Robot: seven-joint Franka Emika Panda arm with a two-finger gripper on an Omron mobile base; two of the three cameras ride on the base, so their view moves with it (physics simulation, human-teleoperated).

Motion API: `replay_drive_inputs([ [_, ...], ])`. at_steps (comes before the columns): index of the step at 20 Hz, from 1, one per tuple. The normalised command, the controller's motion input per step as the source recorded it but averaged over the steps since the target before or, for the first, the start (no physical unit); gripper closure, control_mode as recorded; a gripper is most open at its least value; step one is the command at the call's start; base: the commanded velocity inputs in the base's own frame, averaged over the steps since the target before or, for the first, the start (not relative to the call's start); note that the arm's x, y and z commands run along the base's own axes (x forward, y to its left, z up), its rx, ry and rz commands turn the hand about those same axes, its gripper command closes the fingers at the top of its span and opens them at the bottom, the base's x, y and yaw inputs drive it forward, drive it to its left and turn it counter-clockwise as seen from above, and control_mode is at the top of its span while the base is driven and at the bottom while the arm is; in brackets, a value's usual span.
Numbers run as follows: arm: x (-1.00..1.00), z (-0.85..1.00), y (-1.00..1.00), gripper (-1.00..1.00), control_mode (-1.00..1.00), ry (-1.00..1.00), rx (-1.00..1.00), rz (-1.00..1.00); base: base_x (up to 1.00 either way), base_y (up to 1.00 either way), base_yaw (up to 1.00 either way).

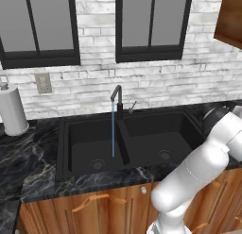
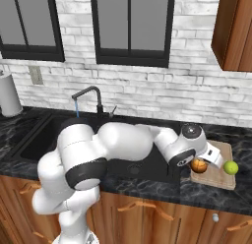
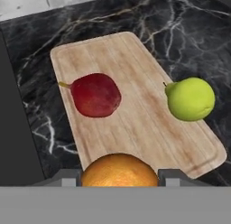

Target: Pick the pear, pear, orange from the sink and place them on the cutting board to airdry. Then turn off the sink faucet.

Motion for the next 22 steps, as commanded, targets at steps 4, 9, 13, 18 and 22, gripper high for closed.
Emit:
replay_drive_inputs([
  [4, 0.15, -0.18, -0.13, 1.0, -1.0, 0.0, 0.02, 0.0, 0.0, 0.0, 0.0],
  [9, 0.17, -0.23, -0.17, 1.0, -1.0, 0.01, 0.03, 0.0, 0.0, 0.0, 0.0],
  [13, 0.17, -0.2, -0.12, 1.0, -1.0, 0.01, 0.02, 0.0, 0.0, 0.0, 0.0],
  [18, 0.17, -0.16, -0.18, 1.0, -1.0, 0.0, 0.02, 0.0, 0.0, 0.0, 0.0],
  [22, 0.0, -0.09, -0.04, -1.0, -1.0, 0.01, 0.02, 0.0, 0.0, 0.0, 0.0],
])
